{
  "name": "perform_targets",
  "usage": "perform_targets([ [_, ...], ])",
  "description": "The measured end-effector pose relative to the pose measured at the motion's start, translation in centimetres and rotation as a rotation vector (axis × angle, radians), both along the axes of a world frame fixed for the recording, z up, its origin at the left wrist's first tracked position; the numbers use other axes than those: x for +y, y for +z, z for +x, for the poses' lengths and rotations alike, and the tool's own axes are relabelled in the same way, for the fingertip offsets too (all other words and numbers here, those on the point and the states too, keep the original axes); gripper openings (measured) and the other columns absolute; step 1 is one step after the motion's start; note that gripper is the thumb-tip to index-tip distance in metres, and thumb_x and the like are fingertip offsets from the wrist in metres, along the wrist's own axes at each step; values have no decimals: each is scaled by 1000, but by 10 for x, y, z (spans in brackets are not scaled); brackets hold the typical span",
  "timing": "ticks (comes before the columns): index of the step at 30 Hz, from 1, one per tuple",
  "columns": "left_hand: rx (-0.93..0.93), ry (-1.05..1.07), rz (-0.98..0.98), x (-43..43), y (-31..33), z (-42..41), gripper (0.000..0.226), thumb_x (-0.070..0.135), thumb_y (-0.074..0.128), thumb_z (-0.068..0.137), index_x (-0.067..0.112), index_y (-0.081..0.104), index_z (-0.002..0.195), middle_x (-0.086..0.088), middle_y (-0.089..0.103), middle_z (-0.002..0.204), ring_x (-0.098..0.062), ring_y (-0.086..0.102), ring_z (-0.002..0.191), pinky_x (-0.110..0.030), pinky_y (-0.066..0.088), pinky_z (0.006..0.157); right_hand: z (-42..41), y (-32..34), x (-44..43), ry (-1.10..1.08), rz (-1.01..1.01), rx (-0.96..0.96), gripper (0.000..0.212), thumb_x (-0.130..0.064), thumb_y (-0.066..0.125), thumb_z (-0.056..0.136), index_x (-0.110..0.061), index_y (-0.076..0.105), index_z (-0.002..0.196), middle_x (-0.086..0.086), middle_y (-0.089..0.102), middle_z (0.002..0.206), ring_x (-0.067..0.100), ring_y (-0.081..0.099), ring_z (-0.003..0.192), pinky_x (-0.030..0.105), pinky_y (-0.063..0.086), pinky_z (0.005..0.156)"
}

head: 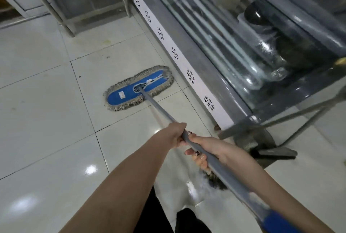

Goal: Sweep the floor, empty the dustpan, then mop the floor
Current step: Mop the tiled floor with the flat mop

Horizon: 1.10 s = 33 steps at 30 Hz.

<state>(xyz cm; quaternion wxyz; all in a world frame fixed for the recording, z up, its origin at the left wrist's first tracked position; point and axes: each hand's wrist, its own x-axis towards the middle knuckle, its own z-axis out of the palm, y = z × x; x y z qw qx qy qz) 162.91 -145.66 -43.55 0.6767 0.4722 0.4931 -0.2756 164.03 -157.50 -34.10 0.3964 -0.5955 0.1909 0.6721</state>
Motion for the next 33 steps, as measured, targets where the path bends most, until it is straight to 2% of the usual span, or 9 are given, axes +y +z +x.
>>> perform_targets([
  [4,24,-61,5,-79,8,-39,16,20,39,98,7,45,104,-7,58,77,-16,58,61,-27,51,53,-35,8,-79,47,-44,30,52,-55,44,93,-5,52,85,1,42,51,4,33,24,11,29,27],
  [8,42,-72,-21,-119,29,-61,15,15,34,100,6,43,106,-7,54,76,-15,56,59,-20,47,33,-54,26,-117,66,-61,81,47,-54,46,93,-7,54,94,-1,44,52,4,34,24,11,30,28],
  [11,46,-61,-23,-125,42,-67,16,14,33,100,5,46,99,-6,53,73,-14,55,53,-16,42,30,-58,35,-121,74,-75,62,45,-51,46,95,-8,54,85,-2,46,45,4,33,23,9,30,28],
  [14,33,-12,-55,-117,48,-66,24,15,32,101,8,44,80,-4,50,67,-10,54,40,-15,41,30,-54,34,-109,131,-97,52,53,-57,42,94,-7,48,76,-3,42,38,4,34,22,10,30,26],
  [16,19,56,-93,-110,46,-63,25,17,34,101,8,42,79,-5,49,67,-12,54,45,-18,46,33,-49,32,-98,157,-119,34,56,-58,40,93,-8,44,70,-3,40,35,5,34,21,9,29,26],
  [18,13,107,-113,-104,42,-59,21,19,35,102,7,42,86,-6,48,69,-14,52,53,-20,48,34,-44,32,-90,168,-142,1,56,-58,39,94,-9,41,67,-3,39,34,5,33,20,8,28,27],
  [20,-6,151,-130,-98,37,-54,20,23,37,102,5,43,109,-7,47,76,-15,50,58,-21,48,34,-39,31,-82,186,-150,-38,56,-58,39,94,-9,42,67,-2,38,34,6,34,21,8,29,28],
  [23,-36,219,-132,-81,24,-47,42,27,40,100,4,35,135,-7,44,83,-15,50,61,-21,48,36,-32,30,-63,204,-161,-73,55,-56,41,95,-8,44,69,-1,39,34,7,34,21,8,30,29],
  [33,-99,287,-128,54,17,6,39,29,42,101,6,37,132,-6,48,74,-14,51,59,-21,49,36,22,28,77,296,-186,-83,57,-59,38,94,-8,41,68,-1,39,33,6,33,19,7,28,28],
])
